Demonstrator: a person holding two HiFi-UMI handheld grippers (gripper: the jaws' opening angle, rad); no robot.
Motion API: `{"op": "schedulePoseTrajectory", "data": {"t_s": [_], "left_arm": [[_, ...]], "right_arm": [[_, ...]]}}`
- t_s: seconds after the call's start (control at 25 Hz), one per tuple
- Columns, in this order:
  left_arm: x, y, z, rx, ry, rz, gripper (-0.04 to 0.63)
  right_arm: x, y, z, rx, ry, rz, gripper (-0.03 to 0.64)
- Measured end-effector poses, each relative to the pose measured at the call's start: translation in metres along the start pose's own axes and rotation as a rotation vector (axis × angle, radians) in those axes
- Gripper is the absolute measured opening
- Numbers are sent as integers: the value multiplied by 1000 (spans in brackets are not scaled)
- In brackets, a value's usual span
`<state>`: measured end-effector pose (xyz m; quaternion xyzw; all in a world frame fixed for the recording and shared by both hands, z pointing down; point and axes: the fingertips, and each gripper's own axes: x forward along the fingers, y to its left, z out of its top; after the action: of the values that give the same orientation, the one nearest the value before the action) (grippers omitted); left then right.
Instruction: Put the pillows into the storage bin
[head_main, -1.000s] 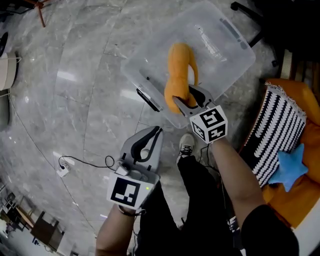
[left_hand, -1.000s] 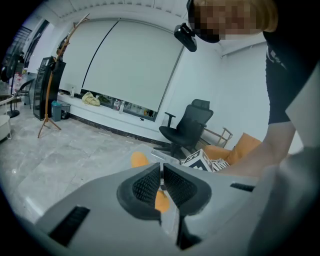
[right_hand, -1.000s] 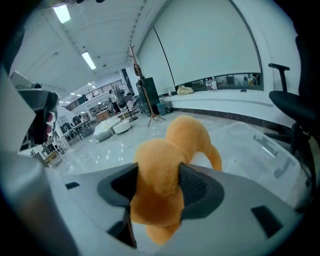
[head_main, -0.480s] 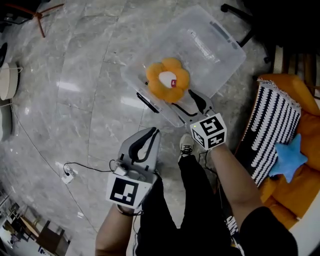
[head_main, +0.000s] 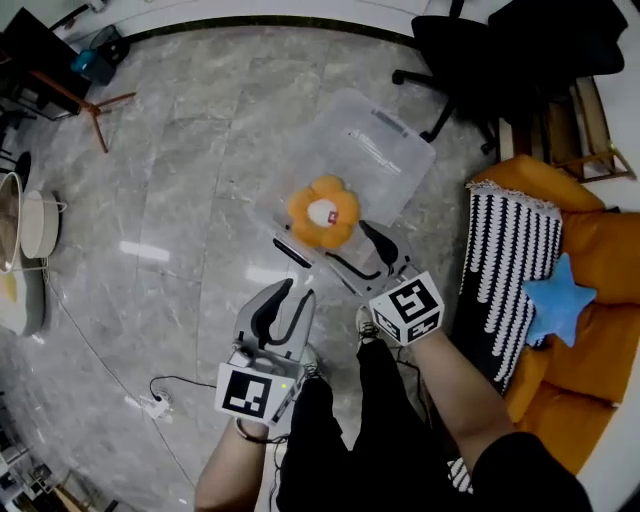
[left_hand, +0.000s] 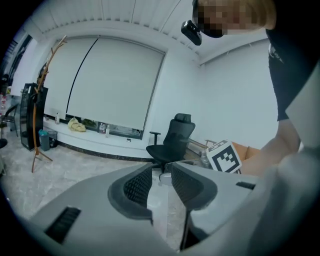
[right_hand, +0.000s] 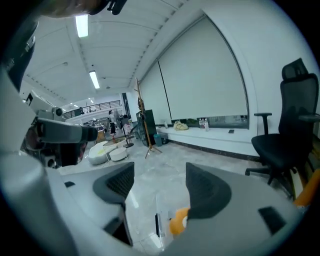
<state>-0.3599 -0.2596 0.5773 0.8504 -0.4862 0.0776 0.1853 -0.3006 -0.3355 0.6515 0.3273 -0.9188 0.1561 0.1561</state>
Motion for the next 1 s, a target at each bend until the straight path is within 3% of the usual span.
{"op": "schedulePoseTrajectory", "data": {"t_s": [0.28, 0.48, 0.56, 0.68, 0.84, 1.0], "left_arm": [[-45, -43, 92, 86, -102, -35, 124], [-72, -80, 144, 191, -122, -77, 137], [-84, -90, 168, 224, -167, -92, 147], [-99, -104, 201, 285, -263, -118, 158], [-115, -119, 231, 369, -305, -128, 160], [-122, -135, 254, 395, -357, -151, 161]], "right_arm": [[-90, 34, 112, -97, -148, -69, 339], [-154, 53, 169, -160, -241, -127, 345], [-178, 62, 189, -182, -275, -152, 345], [-211, 69, 214, -214, -319, -192, 350], [-252, 73, 229, -236, -369, -242, 353], [-283, 73, 239, -241, -412, -293, 354]]}}
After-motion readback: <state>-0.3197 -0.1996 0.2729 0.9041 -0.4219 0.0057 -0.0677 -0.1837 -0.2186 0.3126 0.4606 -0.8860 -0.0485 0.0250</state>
